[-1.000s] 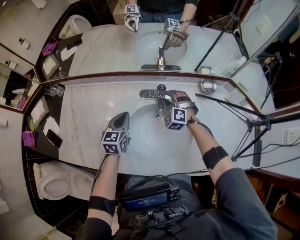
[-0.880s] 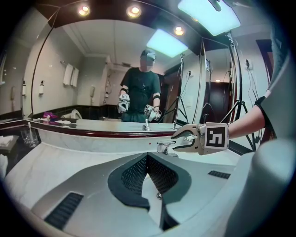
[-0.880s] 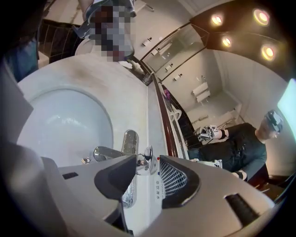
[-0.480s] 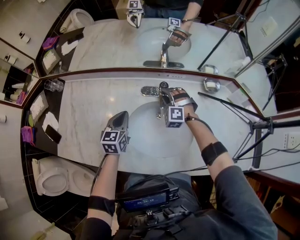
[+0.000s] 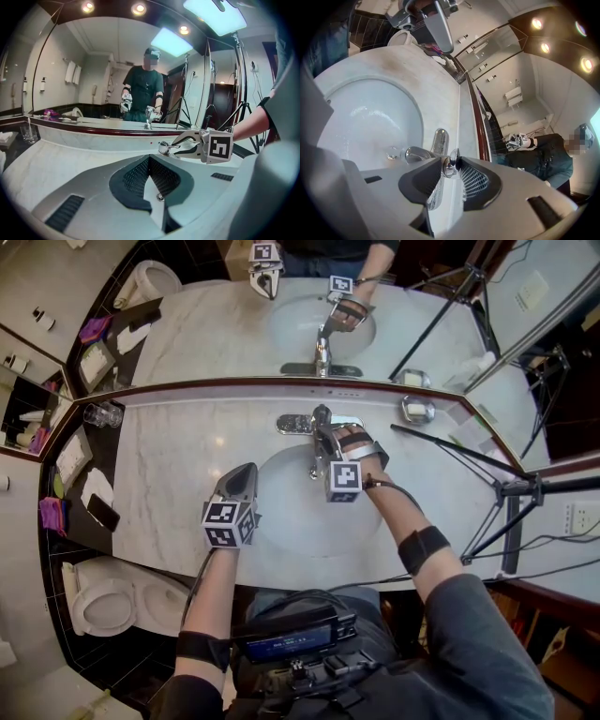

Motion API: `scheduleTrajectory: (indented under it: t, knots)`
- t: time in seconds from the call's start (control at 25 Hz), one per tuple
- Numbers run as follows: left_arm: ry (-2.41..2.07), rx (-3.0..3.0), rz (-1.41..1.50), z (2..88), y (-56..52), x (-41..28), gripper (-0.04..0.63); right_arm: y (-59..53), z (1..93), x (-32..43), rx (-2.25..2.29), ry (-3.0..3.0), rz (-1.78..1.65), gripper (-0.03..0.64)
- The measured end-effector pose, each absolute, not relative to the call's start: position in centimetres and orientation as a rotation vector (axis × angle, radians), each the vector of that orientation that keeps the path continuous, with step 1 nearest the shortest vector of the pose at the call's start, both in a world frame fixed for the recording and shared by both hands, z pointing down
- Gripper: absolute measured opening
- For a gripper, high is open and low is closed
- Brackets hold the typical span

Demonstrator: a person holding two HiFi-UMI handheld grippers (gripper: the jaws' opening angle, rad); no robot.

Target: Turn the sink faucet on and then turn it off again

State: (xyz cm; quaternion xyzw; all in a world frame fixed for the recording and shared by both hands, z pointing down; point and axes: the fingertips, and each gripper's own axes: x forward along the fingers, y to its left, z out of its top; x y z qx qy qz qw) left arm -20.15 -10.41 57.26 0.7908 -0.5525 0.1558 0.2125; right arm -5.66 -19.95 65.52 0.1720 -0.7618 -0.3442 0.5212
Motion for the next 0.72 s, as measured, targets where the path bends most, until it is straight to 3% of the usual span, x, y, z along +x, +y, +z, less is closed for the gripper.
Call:
scheduleTrajectory:
  t: [0.72]
  knots:
    - [-1.539,2.185,0.434,57.5,-10.2,-20.2,0.0,-18.7,66.6,-5.7,0.382,-1.81,-0.828,0.114]
